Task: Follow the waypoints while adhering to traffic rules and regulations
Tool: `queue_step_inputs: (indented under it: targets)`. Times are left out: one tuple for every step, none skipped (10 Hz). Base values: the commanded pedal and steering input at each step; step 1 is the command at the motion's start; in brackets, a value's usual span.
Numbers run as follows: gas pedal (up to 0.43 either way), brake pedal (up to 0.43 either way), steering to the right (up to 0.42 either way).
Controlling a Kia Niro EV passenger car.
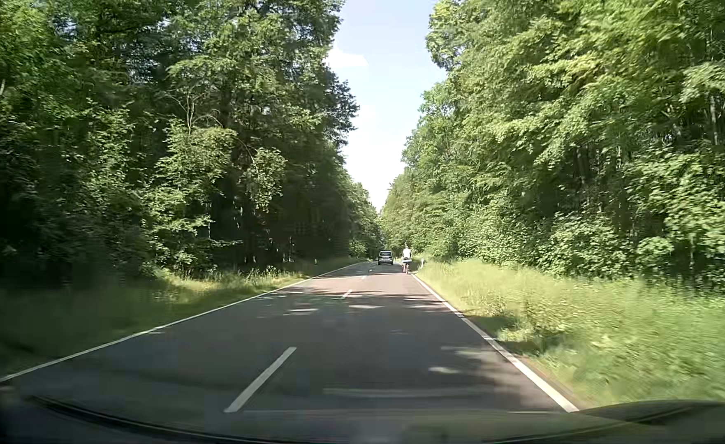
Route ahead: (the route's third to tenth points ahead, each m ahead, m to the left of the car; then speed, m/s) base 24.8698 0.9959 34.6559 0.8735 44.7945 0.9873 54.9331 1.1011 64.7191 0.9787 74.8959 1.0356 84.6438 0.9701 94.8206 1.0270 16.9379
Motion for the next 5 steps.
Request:
queue_step_inputs:
  targets:
    - [0.0, 0.244, 0.0]
    - [0.0, 0.268, 0.0]
    - [0.0, 0.287, 0.001]
    - [0.0, 0.305, 0.001]
    - [0.0, 0.311, 0.002]
